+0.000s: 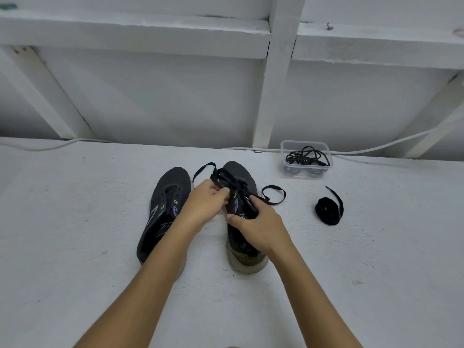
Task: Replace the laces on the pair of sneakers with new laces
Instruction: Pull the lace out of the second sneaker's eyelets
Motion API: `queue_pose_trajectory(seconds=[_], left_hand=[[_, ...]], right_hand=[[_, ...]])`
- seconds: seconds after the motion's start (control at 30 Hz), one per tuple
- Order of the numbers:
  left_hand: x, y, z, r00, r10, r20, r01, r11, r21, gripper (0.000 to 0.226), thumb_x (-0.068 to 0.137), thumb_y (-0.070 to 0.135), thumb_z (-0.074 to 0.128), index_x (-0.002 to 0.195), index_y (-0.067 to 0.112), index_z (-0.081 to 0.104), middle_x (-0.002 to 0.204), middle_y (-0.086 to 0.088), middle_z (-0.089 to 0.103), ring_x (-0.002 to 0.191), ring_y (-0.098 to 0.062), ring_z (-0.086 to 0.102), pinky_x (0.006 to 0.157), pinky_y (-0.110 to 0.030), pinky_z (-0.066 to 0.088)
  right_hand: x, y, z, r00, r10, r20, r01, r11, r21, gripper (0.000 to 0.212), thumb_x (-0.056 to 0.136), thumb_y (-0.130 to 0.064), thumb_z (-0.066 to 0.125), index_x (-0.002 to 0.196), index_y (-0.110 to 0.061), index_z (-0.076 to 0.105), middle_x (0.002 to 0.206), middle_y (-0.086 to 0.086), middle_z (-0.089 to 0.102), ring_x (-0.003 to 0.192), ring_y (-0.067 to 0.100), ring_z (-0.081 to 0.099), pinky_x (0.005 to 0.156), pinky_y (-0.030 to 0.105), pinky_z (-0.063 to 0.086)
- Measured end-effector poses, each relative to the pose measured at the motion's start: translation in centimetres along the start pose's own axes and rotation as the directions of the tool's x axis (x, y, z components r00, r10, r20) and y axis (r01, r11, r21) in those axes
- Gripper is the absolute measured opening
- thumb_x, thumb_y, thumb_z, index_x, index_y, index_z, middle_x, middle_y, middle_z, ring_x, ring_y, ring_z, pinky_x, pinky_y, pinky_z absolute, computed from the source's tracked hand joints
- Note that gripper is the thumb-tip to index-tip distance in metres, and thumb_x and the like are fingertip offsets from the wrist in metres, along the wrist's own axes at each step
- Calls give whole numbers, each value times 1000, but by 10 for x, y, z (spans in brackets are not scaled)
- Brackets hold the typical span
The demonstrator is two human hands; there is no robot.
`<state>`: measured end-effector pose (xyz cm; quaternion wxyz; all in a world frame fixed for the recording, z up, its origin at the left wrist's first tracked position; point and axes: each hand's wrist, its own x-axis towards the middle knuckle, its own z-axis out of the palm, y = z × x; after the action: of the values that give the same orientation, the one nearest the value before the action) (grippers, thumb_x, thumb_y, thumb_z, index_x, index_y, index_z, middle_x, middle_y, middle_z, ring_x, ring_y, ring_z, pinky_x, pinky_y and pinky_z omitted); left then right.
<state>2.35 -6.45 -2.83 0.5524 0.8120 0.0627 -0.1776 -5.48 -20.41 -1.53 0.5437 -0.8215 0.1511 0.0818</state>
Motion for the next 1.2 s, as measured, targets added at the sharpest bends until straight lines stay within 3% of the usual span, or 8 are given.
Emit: queue_pose_trajectory(seconds=[0.13, 0.33, 0.53, 0.73, 0.93, 1.03, 1.13, 1.2], left_hand=[[1, 0, 1, 996, 86, 0, -85, 984, 158, 10, 96, 30, 64, 96, 21, 68, 95, 6, 73, 82, -7, 68, 81, -29, 55], [1, 5, 4, 982, -115, -149, 65, 949, -308, 20, 108, 23, 35, 94, 16, 47, 99, -12, 73, 78, -22, 76, 80, -42, 62], [-1, -3, 2, 1000, 25, 0, -25, 996, 85, 12, 92, 30, 70, 91, 18, 70, 93, 3, 73, 87, -12, 69, 86, -37, 59], [2, 7, 5, 966, -162, -199, 71, 913, -401, 11, 106, 19, 36, 111, 11, 41, 97, -12, 72, 77, -22, 76, 76, -43, 63], [-7, -4, 6, 999, 41, -5, -41, 997, 63, 14, 92, 35, 69, 94, 21, 70, 94, 8, 71, 90, -11, 66, 82, -32, 55], [0, -5, 9, 977, 105, -187, -94, 993, 69, 14, 97, 29, 61, 89, 19, 63, 93, 3, 70, 89, -16, 68, 79, -32, 53], [2, 2, 12, 846, -26, -532, -158, 942, -296, 13, 102, 27, 48, 89, 24, 49, 96, -1, 67, 83, -16, 72, 75, -39, 59], [-1, 5, 12, 809, -140, -570, -176, 869, -463, 10, 104, 28, 44, 97, 22, 47, 97, 3, 65, 83, -14, 71, 74, -40, 61]], right_hand=[[0, 1, 1, 1000, -13, -15, 12, 1000, -12, 26, 80, -43, 75, 104, -37, 65, 96, -17, 69, 90, 0, 62, 68, 16, 44], [-3, 1, -3, 1000, -16, 11, 16, 1000, 9, 22, 84, -39, 75, 94, -46, 56, 89, -26, 61, 83, -7, 57, 65, 11, 41], [-2, 1, -4, 1000, -26, 11, 26, 1000, 11, 24, 84, -40, 75, 101, -46, 60, 91, -28, 62, 88, -5, 59, 68, 12, 43], [-1, 2, -4, 1000, -11, 17, 11, 999, 38, 28, 84, -40, 76, 104, -46, 58, 92, -29, 57, 90, -1, 58, 72, 13, 44], [-3, 3, -6, 999, -20, 28, 19, 999, 39, 27, 86, -36, 74, 104, -44, 56, 86, -30, 54, 81, -10, 54, 66, 9, 39], [-3, 2, -7, 999, -25, 46, 23, 998, 57, 29, 86, -37, 75, 102, -47, 53, 85, -33, 50, 79, -11, 51, 65, 7, 37], [-4, 0, -6, 998, -24, 53, 21, 997, 69, 33, 86, -39, 76, 104, -48, 50, 88, -33, 50, 80, -11, 50, 65, 6, 36], [-3, 2, -5, 999, -23, 33, 21, 998, 58, 30, 85, -39, 76, 106, -48, 56, 95, -27, 58, 85, -8, 55, 67, 8, 39]])
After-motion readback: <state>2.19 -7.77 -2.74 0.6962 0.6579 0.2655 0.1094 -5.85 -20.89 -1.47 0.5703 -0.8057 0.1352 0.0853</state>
